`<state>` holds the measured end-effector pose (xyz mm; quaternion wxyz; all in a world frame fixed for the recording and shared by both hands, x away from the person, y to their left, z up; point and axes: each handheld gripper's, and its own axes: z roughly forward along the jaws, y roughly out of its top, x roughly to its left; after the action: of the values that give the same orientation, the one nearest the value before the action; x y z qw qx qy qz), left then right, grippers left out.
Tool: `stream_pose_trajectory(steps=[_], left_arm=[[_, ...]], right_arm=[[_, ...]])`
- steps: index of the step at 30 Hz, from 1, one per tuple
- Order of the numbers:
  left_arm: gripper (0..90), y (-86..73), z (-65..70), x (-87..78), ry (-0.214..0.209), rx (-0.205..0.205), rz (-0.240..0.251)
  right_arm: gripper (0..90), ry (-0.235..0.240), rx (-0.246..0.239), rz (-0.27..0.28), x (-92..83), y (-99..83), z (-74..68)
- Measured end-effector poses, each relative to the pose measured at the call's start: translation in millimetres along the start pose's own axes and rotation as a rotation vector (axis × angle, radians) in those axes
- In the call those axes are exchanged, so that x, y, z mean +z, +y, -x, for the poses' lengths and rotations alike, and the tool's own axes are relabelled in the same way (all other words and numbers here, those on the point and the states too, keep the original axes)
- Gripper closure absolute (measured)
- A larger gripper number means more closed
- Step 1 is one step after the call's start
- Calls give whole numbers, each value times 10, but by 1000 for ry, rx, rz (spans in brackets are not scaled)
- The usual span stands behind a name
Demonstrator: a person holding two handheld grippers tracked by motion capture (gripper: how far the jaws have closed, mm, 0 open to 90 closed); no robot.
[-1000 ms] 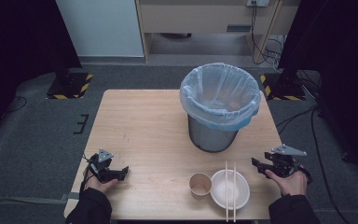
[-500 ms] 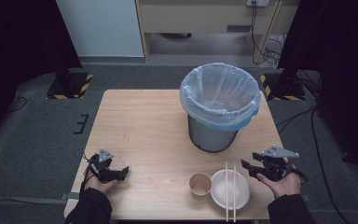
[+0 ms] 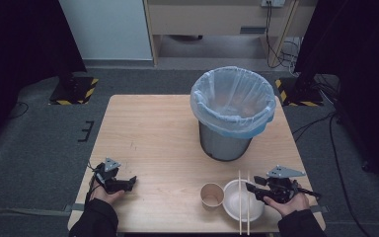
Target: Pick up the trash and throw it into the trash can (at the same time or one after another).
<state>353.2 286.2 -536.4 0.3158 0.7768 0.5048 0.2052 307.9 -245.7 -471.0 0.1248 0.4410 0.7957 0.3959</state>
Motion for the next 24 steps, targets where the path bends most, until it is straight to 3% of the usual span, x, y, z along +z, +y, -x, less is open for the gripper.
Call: stream_pose_trajectory(steps=[11, 24], left_arm=[[0, 0, 1, 0, 0, 0, 0], [0, 0, 1, 0, 0, 0, 0]], right_arm=[[608, 17, -25, -93, 132, -44, -52], [672, 30, -57, -118, 207, -37, -59]])
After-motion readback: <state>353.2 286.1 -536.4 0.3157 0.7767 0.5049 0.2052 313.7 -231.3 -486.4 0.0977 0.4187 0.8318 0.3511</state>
